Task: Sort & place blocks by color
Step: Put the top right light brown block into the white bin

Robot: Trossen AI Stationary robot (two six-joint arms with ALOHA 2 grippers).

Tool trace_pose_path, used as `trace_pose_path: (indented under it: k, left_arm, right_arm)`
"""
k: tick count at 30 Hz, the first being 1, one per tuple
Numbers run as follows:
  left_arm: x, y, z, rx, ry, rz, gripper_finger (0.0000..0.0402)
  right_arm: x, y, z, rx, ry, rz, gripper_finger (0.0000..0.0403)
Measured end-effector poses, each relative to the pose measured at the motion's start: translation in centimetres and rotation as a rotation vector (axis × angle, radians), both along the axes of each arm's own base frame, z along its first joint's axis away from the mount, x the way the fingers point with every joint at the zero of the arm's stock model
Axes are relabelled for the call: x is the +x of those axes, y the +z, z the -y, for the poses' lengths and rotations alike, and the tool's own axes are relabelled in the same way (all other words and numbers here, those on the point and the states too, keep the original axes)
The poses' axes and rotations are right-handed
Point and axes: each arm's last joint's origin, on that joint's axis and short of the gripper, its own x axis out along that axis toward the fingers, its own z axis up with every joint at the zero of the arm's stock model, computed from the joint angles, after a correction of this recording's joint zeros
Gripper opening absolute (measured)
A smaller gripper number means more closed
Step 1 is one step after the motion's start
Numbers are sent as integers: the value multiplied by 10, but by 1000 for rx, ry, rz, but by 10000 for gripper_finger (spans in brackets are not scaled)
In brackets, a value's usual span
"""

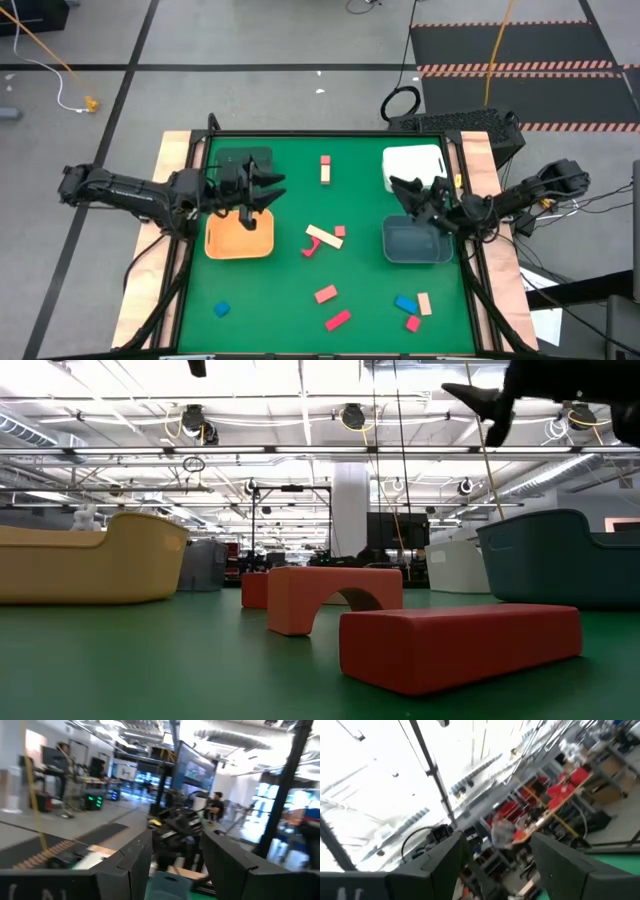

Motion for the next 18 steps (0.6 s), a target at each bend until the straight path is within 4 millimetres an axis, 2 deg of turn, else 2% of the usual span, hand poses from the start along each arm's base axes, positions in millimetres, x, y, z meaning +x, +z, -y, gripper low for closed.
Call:
trace_pose_path:
  k: [4, 9, 15, 18]
  left_arm:
    - [0, 0, -13, 43, 71, -6, 173]
    - [0, 0, -29, 62, 151, -13, 173]
    - [-2, 0, -48, 53, 238, -15, 173]
    - [-4, 0, -57, 35, 274, -13, 173]
  right_arm:
    - [16, 18, 8, -55, -86, -56, 228]
    - [39, 35, 22, -86, -168, -239, 228]
    - [62, 50, 44, 61, -213, -441, 228]
    - [70, 51, 52, 141, -234, -463, 228]
